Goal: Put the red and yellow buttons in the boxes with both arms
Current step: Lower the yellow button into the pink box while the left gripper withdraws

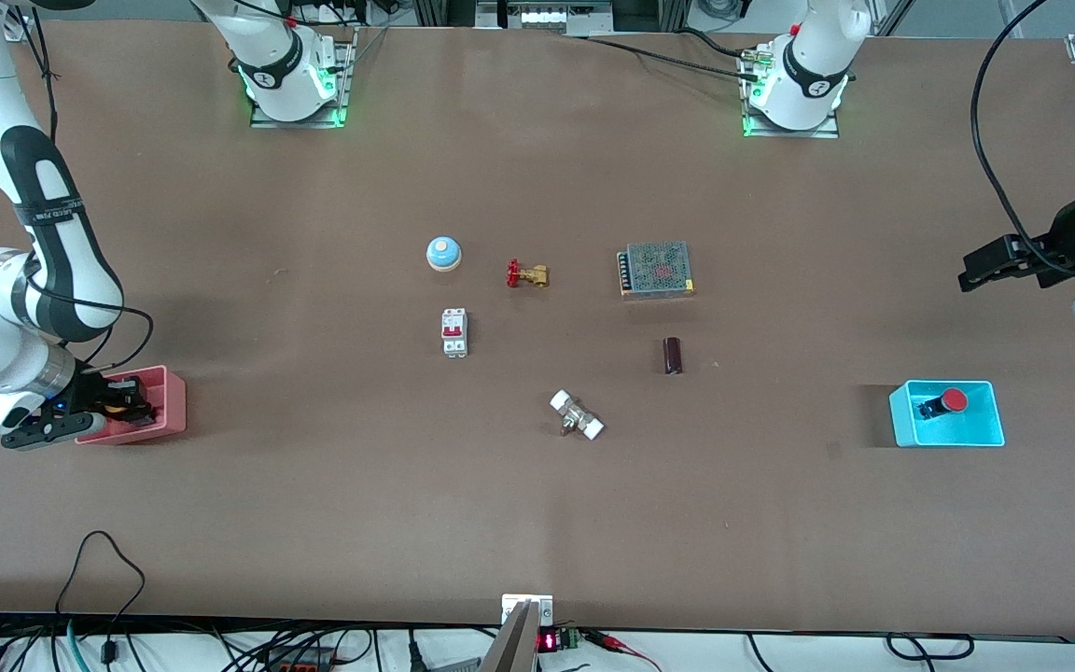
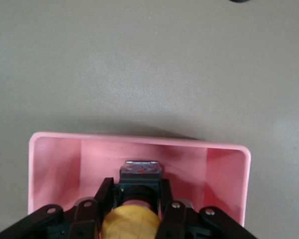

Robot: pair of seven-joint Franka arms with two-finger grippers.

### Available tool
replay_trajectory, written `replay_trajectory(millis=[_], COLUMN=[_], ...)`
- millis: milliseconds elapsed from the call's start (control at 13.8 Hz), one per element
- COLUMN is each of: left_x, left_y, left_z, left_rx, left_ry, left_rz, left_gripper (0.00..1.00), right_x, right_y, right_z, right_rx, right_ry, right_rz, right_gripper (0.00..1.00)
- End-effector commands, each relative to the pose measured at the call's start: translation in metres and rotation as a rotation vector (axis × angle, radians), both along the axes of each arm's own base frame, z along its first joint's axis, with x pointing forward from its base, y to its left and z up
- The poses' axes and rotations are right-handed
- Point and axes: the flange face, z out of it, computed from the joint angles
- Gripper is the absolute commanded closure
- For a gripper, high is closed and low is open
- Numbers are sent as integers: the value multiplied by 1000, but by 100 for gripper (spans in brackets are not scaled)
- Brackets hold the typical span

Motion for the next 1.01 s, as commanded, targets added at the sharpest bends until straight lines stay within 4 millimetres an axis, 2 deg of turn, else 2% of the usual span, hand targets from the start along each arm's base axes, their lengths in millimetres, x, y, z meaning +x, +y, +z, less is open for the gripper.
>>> replay_trajectory(millis=[0,145,217,434,578,723,940], left_x=[-12,-13,-19,-19,-19,-19,-19], left_y=[0,0,-1,-2,-1,-1,-1], left_z=[3,4,2,2,2,2,1], left_rx=[-7,-7,-7,-7,-6,-6,-6], left_ry=[4,4,13,12,12,13,16], left_rz=[9,9,12,10,12,12,15], left_gripper=[0,0,0,0,0,0,0], right_x=[-1,-1,-1,-1,1,2,1], right_y=[1,1,1,1,4,12,29], right_z=[0,0,0,0,5,24,86], right_rx=[17,17,17,17,16,17,37], right_ry=[1,0,0,0,-6,4,19], right_rz=[2,1,1,1,5,19,24], right_gripper=[50,32,28,16,0,0,0])
